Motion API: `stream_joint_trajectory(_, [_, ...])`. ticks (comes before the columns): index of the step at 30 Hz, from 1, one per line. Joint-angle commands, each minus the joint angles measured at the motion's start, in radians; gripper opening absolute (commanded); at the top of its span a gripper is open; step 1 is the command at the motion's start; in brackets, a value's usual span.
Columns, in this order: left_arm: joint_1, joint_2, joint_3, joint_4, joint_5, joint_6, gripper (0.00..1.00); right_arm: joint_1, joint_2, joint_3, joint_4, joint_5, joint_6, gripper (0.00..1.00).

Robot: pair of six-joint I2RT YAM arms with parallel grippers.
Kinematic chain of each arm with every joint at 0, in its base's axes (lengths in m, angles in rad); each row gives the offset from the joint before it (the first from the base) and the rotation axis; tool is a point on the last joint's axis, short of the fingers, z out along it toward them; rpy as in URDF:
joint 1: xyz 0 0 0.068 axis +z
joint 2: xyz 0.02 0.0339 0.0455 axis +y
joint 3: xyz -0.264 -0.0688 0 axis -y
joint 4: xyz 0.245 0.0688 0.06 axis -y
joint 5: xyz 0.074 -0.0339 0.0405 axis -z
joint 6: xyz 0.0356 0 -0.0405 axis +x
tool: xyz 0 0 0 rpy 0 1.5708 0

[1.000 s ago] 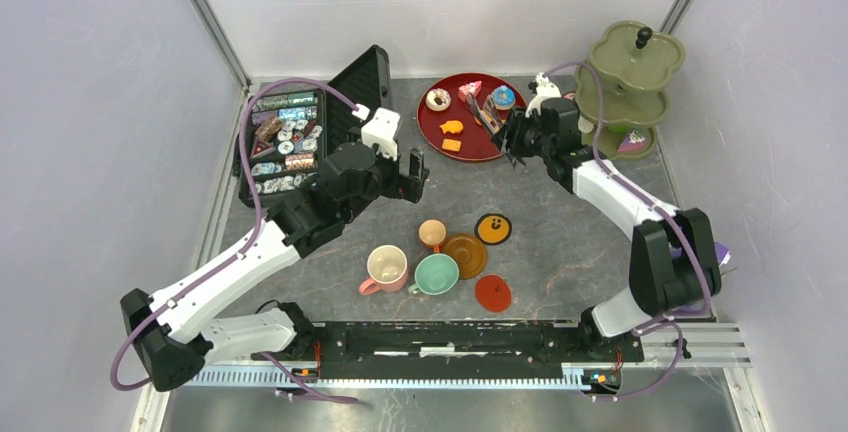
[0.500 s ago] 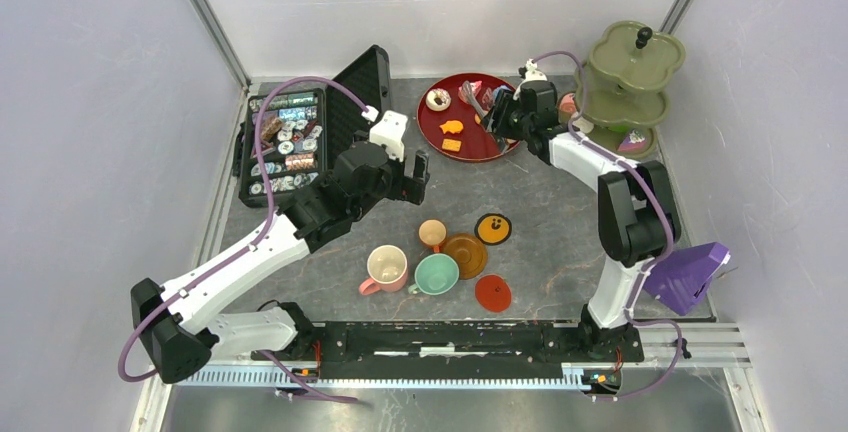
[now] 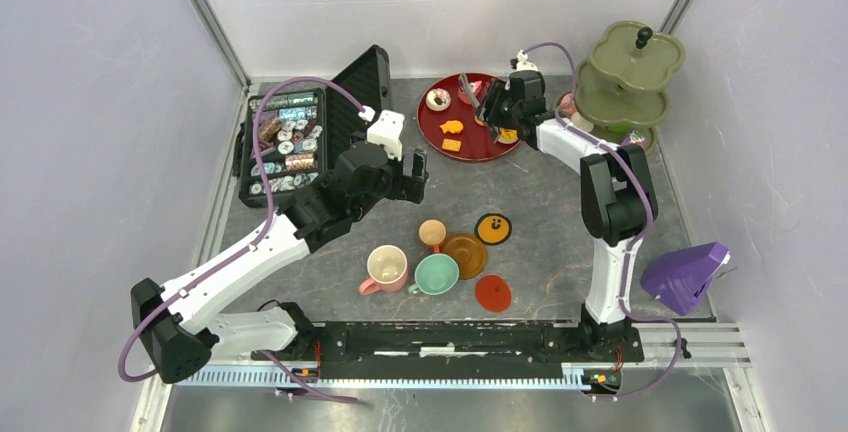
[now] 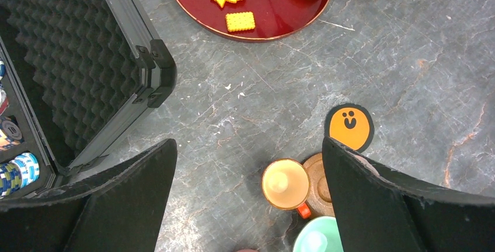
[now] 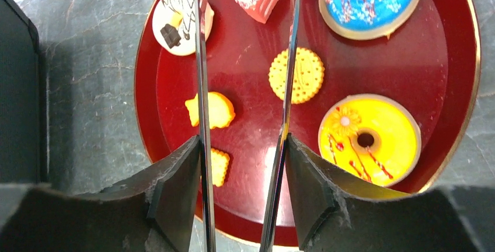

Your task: Serve the afternoon tea

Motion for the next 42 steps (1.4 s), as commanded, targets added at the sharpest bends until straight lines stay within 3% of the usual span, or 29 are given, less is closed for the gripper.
stream_joint_trajectory(1, [0.003,-0.01,0.008,0.003,-0.029,-0.05,1.0,0.018,0.054,0.119,-0.019,0.036,-0.024,0.59])
stream_joint_trajectory(17, [0.004,-0.035,-0.001,0.002,-0.057,-0.038,1.0,0.076,0.154,0.213,-0.115,0.197,-0.103,0.58])
stream_joint_trajectory(25, [0.004,-0.048,-0.005,0.001,-0.06,-0.033,1.0,0.08,0.094,0.177,-0.1,0.212,-0.138,0.38])
stream_joint_trajectory(37, [0.004,-0.064,-0.003,-0.006,-0.057,-0.02,1.0,0.073,-0.229,-0.074,-0.005,0.138,-0.231,0.24])
stream_joint_trajectory(42, [0.005,-0.069,0.004,-0.01,-0.045,-0.014,1.0,0.031,-0.416,-0.274,0.044,-0.054,-0.257,0.24])
